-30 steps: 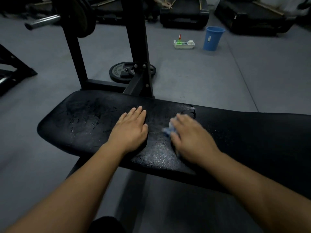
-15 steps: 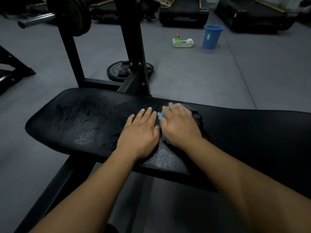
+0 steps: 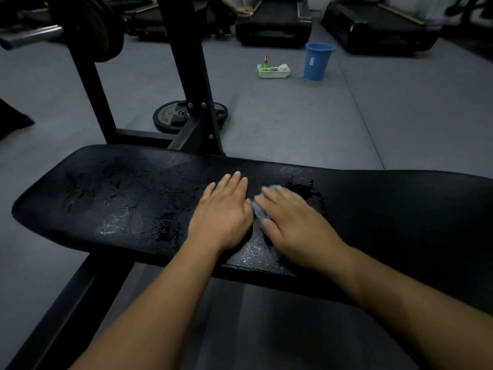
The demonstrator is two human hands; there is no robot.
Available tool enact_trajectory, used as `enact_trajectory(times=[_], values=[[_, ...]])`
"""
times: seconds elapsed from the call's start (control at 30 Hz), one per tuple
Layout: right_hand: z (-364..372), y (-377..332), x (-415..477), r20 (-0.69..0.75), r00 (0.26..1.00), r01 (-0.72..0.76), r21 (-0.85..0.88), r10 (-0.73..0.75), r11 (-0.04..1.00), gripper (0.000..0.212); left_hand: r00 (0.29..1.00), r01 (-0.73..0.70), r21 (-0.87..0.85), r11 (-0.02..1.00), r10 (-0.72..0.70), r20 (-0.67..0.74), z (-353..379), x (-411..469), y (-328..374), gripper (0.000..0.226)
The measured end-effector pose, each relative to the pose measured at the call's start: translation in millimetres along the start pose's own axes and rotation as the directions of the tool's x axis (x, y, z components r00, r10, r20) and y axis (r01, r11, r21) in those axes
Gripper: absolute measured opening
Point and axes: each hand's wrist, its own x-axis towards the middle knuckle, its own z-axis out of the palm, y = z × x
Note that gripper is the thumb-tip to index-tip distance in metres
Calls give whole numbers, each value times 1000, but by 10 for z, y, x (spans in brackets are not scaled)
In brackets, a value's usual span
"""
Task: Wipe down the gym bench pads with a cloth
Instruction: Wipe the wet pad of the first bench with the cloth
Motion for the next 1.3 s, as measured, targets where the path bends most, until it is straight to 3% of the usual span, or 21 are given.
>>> enact_trajectory(times=[0.13, 0.2, 0.3, 0.37, 0.47, 0.57, 0.73, 0.83, 0.9, 1.1, 1.23, 1.3], values=[[-88, 487, 72, -26, 971, -239, -96, 238, 966, 50, 1000, 5, 22, 1000, -6, 16, -6, -27, 44, 58], [-29, 303, 207, -87, 954, -296, -107, 287, 949, 52, 1000, 1, 29, 1000, -2, 24, -18, -33, 47, 58], [28, -109, -216, -17, 998, -60, -32, 60, 998, 67, 1000, -8, 26, 1000, 7, 27, -22, -51, 44, 58], [-108, -32, -612, 35, 999, 1, 35, -2, 999, 65, 999, -12, 30, 999, 11, 38, -41, -61, 46, 58], [-176, 500, -411, -27, 983, -184, -24, 184, 983, 51, 997, -30, 53, 998, 27, 71, -72, -42, 171, 59], [-108, 402, -74, -57, 930, -365, -28, 363, 930, 49, 991, -90, 18, 996, 88, 100, -22, 13, 526, 59], [-290, 410, -744, -25, 991, -132, 43, 133, 990, 47, 990, -119, 14, 993, 118, 74, 105, -1, 710, 58], [-435, 940, -482, -42, 957, -289, -49, 287, 956, 40, 992, -108, 33, 994, 106, 74, 122, 19, 743, 58], [-354, 861, -174, -50, 951, -308, -108, 304, 945, 39, 993, -89, 29, 996, 87, 75, 133, 40, 787, 58], [-269, 461, -632, -31, 998, -53, 8, 53, 999, 51, 996, -82, 29, 996, 81, 47, 173, 9, 778, 58], [-305, 911, -97, -101, 946, -315, -55, 309, 947, 52, 997, -76, 41, 996, 75, 21, 184, 8, 814, 58], [-217, 867, 250, -106, 925, -373, -64, 365, 926, 52, 997, -78, 43, 996, 78, 9, 186, 33, 810, 58]])
